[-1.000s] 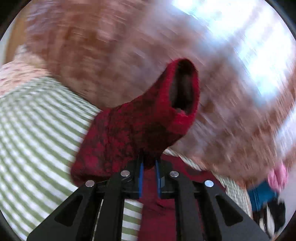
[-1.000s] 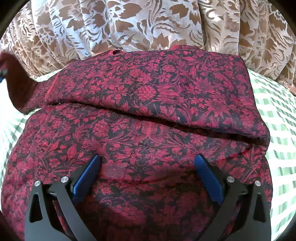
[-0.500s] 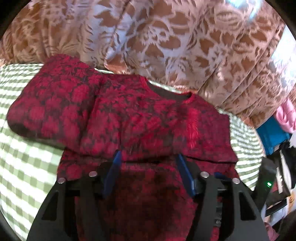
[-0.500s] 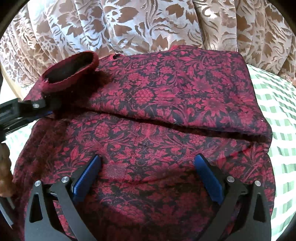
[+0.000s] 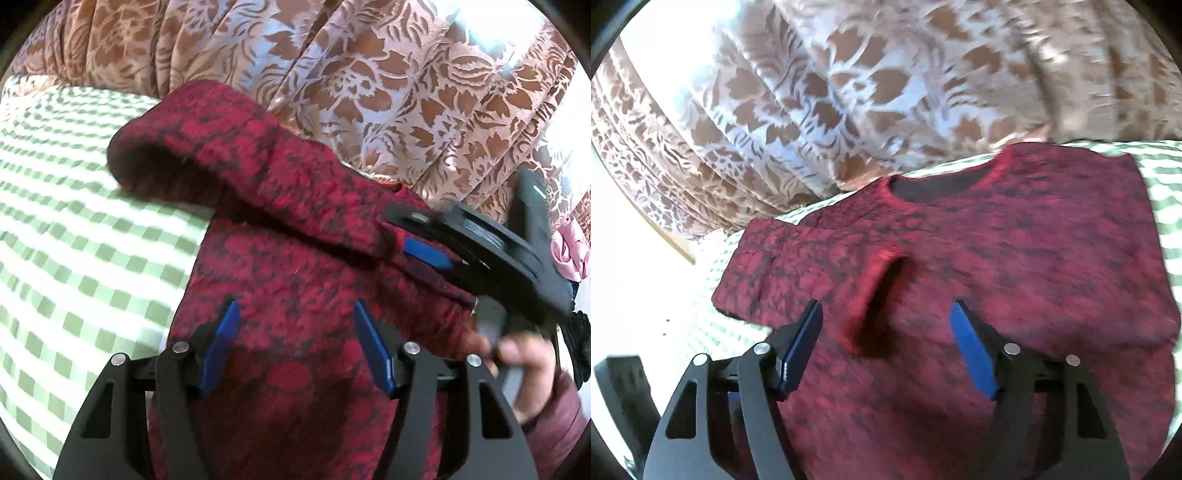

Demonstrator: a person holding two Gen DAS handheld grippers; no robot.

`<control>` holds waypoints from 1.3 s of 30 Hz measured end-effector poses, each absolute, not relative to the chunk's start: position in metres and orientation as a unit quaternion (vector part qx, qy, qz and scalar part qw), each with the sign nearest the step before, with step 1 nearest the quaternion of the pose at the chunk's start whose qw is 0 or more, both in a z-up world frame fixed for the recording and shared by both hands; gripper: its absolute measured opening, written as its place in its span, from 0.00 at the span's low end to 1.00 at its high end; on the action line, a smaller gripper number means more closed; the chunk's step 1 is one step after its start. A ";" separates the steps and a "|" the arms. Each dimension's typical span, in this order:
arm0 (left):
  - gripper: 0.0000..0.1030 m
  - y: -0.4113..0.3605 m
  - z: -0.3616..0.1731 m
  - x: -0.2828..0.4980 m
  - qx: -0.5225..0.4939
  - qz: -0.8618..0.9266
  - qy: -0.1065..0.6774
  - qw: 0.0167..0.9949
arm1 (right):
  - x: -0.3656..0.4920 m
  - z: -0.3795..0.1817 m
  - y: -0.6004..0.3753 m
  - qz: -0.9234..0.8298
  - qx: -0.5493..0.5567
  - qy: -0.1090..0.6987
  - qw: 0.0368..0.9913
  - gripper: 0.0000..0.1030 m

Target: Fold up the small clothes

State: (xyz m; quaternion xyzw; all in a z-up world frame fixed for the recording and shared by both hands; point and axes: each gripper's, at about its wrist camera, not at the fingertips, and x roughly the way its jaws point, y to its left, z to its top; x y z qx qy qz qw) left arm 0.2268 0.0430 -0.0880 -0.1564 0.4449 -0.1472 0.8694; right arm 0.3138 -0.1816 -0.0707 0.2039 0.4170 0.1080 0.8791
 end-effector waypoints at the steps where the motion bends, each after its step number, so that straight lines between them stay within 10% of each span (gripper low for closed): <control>1: 0.61 0.045 -0.091 0.226 -0.159 -0.147 0.448 0.867 | 0.325 -0.077 -0.172 0.105 0.194 0.434 0.874 0.63; 3: 0.60 0.046 -0.092 0.223 -0.157 -0.146 0.447 0.869 | 0.336 -0.081 -0.155 0.098 0.161 0.444 0.876 0.23; 6: 0.60 0.048 -0.090 0.222 -0.160 -0.149 0.442 0.870 | 0.327 -0.053 -0.147 0.105 0.131 0.412 0.896 0.10; 17: 0.60 0.051 -0.088 0.205 -0.174 -0.142 0.436 0.871 | 0.285 0.045 -0.226 0.072 0.157 0.296 0.940 0.10; 31: 0.60 0.056 -0.073 0.227 -0.178 -0.131 0.445 0.867 | 0.281 -0.084 -0.372 -0.060 0.255 0.407 0.875 0.10; 36: 0.68 0.068 -0.058 0.262 -0.194 -0.126 0.433 0.871 | 0.265 -0.079 -0.385 -0.075 0.264 0.378 0.884 0.52; 39: 0.69 0.071 -0.058 0.297 -0.199 -0.118 0.440 0.868 | 0.257 -0.064 -0.383 -0.072 0.251 0.358 0.897 0.52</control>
